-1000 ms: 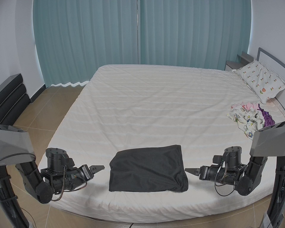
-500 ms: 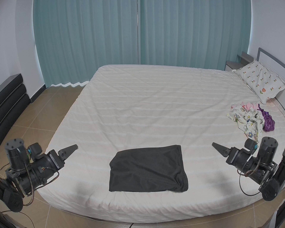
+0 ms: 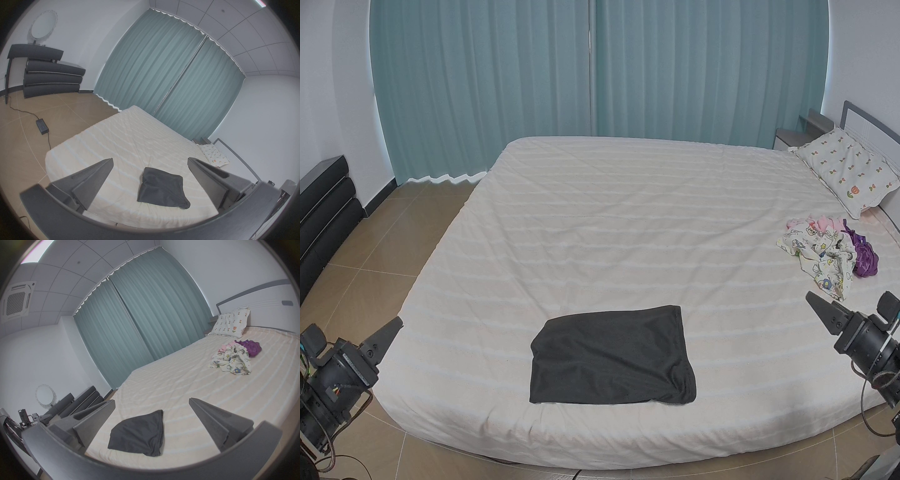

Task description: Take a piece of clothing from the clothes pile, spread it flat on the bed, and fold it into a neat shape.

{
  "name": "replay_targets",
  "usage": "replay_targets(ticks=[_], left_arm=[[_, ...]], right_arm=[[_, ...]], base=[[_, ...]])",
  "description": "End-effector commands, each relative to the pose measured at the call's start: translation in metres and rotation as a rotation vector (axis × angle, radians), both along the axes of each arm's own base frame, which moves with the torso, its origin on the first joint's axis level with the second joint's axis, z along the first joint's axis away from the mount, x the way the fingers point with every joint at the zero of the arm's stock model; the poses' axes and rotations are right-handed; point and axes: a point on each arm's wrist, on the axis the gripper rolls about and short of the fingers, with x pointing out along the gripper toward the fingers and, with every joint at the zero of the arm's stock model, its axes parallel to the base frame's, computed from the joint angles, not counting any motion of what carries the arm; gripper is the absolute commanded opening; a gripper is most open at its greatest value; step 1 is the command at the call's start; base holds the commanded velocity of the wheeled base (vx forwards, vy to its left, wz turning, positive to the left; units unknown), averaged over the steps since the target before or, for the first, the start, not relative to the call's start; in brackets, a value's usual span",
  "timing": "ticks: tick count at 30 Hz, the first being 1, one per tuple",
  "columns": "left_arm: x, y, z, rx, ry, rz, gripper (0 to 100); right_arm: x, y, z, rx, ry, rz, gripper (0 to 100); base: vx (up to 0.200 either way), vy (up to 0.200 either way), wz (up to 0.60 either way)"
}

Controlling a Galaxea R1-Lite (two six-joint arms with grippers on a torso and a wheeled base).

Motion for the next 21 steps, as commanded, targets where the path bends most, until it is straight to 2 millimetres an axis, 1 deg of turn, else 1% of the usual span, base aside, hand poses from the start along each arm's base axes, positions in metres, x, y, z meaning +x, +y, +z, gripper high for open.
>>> replay_targets(ticks=[1, 2, 6, 7, 8, 9, 11, 12, 13, 15, 16, 17, 18, 21], left_arm=[[-0.04, 0.005, 0.004, 0.016, -0.11, 0.038, 100], [-0.053, 0.007, 0.0, 0.066, -0.122, 0.064, 100], [-0.075, 0.01, -0.002, 0.122, -0.195, 0.103, 100], [-0.079, 0.011, -0.003, 0.137, -0.202, 0.119, 100], [-0.081, 0.012, -0.005, 0.145, -0.201, 0.139, 100], [-0.081, 0.012, -0.005, 0.145, -0.201, 0.139, 100], [-0.088, 0.014, -0.011, 0.159, -0.186, 0.217, 100], [-0.091, 0.015, -0.012, 0.158, -0.197, 0.229, 100], [-0.092, 0.015, -0.012, 0.157, -0.204, 0.231, 100], [-0.102, 0.016, -0.014, 0.184, -0.254, 0.247, 100], [-0.102, 0.016, -0.014, 0.184, -0.254, 0.247, 100], [-0.106, 0.017, -0.018, 0.255, -0.254, 0.275, 100], [-0.108, 0.017, -0.02, 0.291, -0.259, 0.289, 100], [-0.119, 0.018, -0.023, 0.342, -0.316, 0.305, 100]], right_arm=[[-0.046, -0.012, 0.014, -0.005, -0.099, -0.025, 100], [-0.07, -0.017, 0.012, -0.026, -0.1, -0.024, 100], [-0.104, -0.025, -0.004, -0.096, -0.069, -0.03, 100], [-0.104, -0.025, -0.004, -0.096, -0.069, -0.03, 100], [-0.12, -0.029, -0.012, -0.126, -0.078, -0.056, 100], [-0.12, -0.029, -0.012, -0.126, -0.078, -0.056, 100], [-0.14, -0.034, -0.021, -0.152, -0.143, -0.137, 100], [-0.147, -0.034, -0.025, -0.159, -0.17, -0.162, 100], [-0.149, -0.034, -0.026, -0.162, -0.175, -0.167, 100], [-0.162, -0.034, -0.04, -0.206, -0.199, -0.176, 100], [-0.162, -0.034, -0.04, -0.206, -0.199, -0.176, 100], [-0.168, -0.033, -0.052, -0.263, -0.174, -0.184, 100], [-0.167, -0.033, -0.055, -0.281, -0.145, -0.189, 100], [-0.167, -0.033, -0.053, -0.281, -0.162, -0.196, 100]], base=[[0.0, 0.0, 0.0], [0.0, 0.0, 0.0], [0.0, 0.0, 0.0], [0.0, 0.0, 0.0], [0.0, 0.0, 0.0], [0.0, 0.0, 0.0], [0.0, 0.0, 0.0], [0.0, 0.0, 0.0], [0.0, 0.0, 0.0], [0.0, 0.0, 0.0], [0.0, 0.0, 0.0], [0.0, 0.0, 0.0], [0.0, 0.0, 0.0], [0.0, 0.0, 0.0]])
